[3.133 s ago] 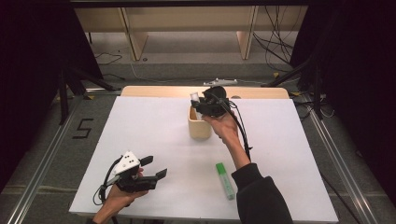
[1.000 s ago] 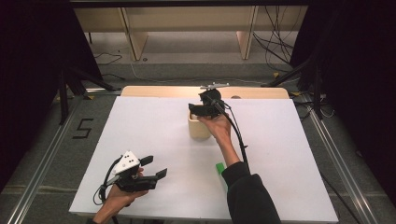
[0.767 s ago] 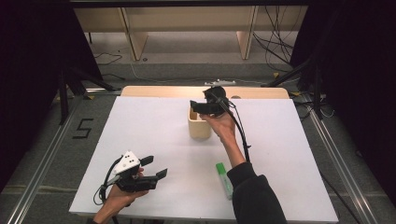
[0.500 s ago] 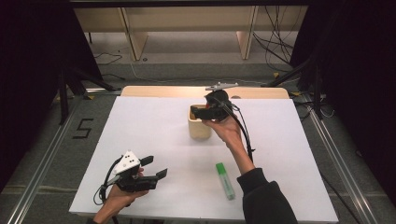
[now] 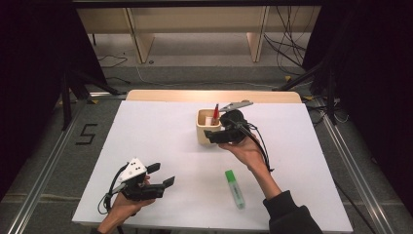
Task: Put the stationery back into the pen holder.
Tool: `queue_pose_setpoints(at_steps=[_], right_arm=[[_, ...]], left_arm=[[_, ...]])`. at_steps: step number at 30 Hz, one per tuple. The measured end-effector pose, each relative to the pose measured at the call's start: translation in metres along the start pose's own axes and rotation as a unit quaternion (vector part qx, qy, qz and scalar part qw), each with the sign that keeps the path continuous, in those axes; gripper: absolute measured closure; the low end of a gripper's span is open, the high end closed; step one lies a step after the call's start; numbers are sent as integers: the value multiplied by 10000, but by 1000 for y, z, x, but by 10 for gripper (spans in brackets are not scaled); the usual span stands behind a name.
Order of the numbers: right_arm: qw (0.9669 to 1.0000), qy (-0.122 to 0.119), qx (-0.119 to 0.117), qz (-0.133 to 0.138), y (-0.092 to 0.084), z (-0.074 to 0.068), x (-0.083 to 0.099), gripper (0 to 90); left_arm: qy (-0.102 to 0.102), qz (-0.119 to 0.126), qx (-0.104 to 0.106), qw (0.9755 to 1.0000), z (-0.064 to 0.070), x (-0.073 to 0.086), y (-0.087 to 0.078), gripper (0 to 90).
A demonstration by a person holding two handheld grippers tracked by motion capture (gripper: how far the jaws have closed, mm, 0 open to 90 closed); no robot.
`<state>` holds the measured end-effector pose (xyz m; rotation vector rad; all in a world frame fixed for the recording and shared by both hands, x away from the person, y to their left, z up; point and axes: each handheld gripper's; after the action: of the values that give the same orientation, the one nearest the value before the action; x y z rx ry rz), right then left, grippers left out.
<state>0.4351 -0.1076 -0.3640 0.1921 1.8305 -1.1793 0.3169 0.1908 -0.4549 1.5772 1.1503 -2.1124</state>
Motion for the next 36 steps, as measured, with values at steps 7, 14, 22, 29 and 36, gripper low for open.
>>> queue_pose_setpoints(at_steps=[7,14,22,29,36], right_arm=[[10000,12,-38,-46,-6,1,14,261],[9998,21,-91,-166,-9,2,29,261],[9991,-78,-88,-400,-9,0,50,255],[9970,-195,-9,-752,-8,-3,65,251],[9924,-389,68,-1165,-1,-7,78,256]], left_arm=[[-10,17,2,10000,1,0,0,243],[-14,25,-2,10000,1,0,0,243],[0,6,2,10000,2,1,1,243],[-2,20,3,10000,2,0,1,243],[20,-11,10,10000,3,1,1,243]])
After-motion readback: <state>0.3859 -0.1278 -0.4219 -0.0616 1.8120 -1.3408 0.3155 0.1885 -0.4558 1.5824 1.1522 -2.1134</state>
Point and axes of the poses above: each handheld gripper's, and its own axes: y roughly forward along the jaws, x roughly out of its underside, z roughly to its right, and after that the axes turned 3 degrees about y, right-handed
